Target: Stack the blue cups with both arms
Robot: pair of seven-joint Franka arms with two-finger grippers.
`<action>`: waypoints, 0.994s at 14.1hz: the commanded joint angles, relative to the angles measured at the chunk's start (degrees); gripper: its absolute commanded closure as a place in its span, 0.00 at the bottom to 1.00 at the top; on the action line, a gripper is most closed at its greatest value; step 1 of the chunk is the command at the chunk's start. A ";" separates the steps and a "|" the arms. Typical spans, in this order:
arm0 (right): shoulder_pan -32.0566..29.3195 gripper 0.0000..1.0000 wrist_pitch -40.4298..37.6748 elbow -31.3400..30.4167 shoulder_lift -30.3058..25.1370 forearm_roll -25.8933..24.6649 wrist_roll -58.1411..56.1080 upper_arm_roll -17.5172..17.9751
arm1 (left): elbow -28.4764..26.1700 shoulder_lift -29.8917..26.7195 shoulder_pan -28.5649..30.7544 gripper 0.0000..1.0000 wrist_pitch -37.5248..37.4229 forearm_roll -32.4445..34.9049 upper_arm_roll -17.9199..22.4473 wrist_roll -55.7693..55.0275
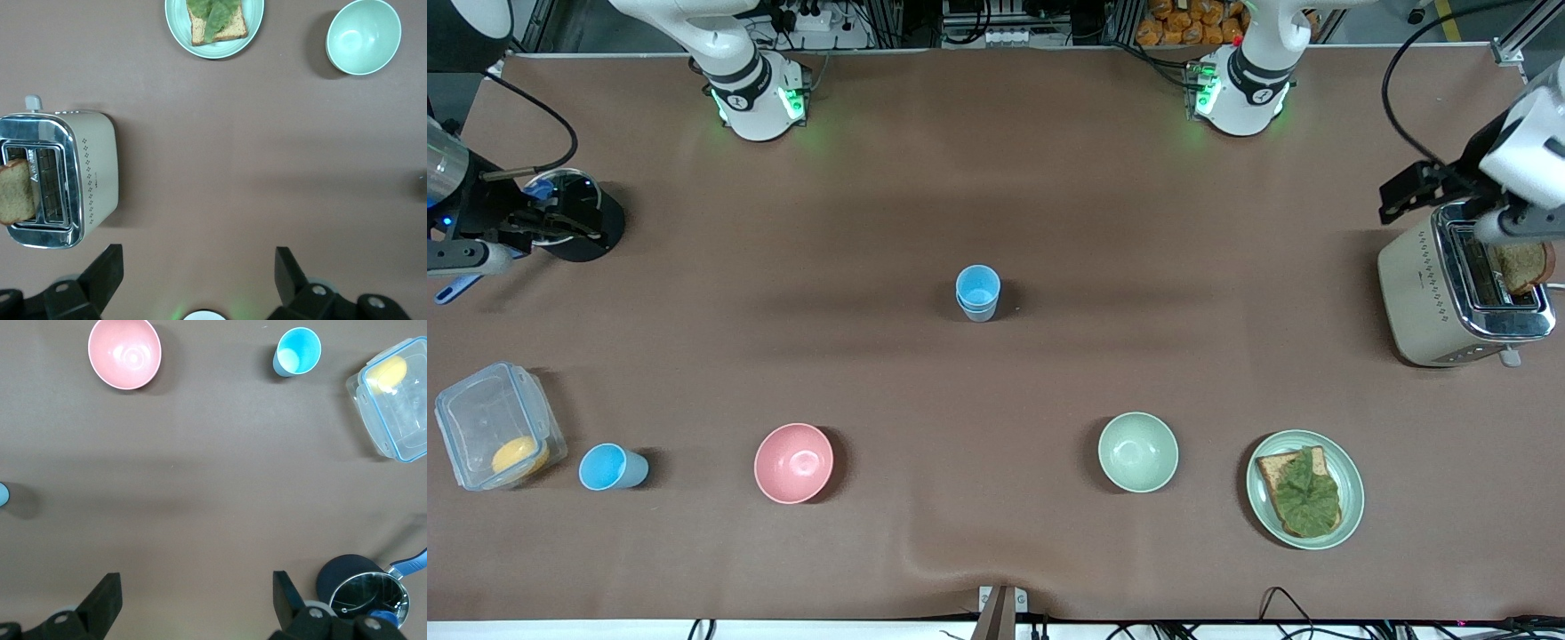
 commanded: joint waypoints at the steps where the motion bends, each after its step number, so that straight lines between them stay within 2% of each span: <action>1: 0.10 0.00 -0.90 0.49 -0.23 -0.14 0.86 -0.12 | -0.57 -0.69 0.23 0.00 -0.56 -1.10 0.18 2.05; 4: 0.10 0.00 -0.90 0.49 -0.23 -0.14 0.77 -0.12 | 1.27 0.28 0.41 0.00 -0.64 -1.27 0.18 2.76; 14: 0.19 0.00 -1.16 0.49 -0.23 -0.05 0.77 -0.12 | 1.19 0.02 0.67 0.00 -1.79 -1.19 0.26 2.85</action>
